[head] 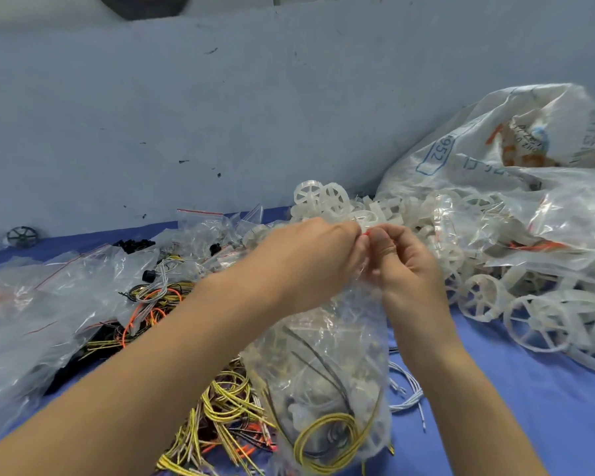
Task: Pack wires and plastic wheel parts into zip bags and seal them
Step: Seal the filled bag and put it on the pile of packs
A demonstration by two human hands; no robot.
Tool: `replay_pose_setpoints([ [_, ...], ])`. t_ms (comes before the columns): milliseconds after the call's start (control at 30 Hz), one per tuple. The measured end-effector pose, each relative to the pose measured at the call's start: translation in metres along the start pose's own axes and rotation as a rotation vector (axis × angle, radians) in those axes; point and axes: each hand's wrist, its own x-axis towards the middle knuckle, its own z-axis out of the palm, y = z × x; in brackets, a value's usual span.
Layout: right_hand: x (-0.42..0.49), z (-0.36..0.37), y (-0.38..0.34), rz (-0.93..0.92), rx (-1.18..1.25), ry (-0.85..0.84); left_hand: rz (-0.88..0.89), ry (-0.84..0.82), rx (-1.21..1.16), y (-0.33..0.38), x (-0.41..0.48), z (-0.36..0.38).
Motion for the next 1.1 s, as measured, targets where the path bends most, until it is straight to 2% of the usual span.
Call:
replay_pose_setpoints([
  [100, 0.006, -0.003, 0.001, 0.017, 0.044, 0.086, 0.055, 0.036, 0.023, 0.002, 0.013, -0.001],
  [233, 0.010, -0.007, 0.003, 0.127, 0.129, 0.035, 0.110, 0.031, 0.113, 0.001, 0.017, -0.002],
  [433, 0.008, -0.004, 0.002, 0.035, 0.061, 0.068, 0.129, 0.065, 0.113, -0.007, 0.010, 0.005],
  [667, 0.007, 0.002, 0.007, 0.064, 0.127, 0.123, 0.061, 0.109, -0.022, -0.001, 0.014, 0.007],
  [833, 0.008, 0.002, 0.010, 0.017, 0.031, 0.166, 0.126, 0.122, 0.092, 0.004, 0.019, 0.012],
  [1100, 0.014, -0.009, 0.007, -0.013, 0.033, 0.223, 0.156, 0.031, 0.099, -0.016, 0.001, 0.004],
])
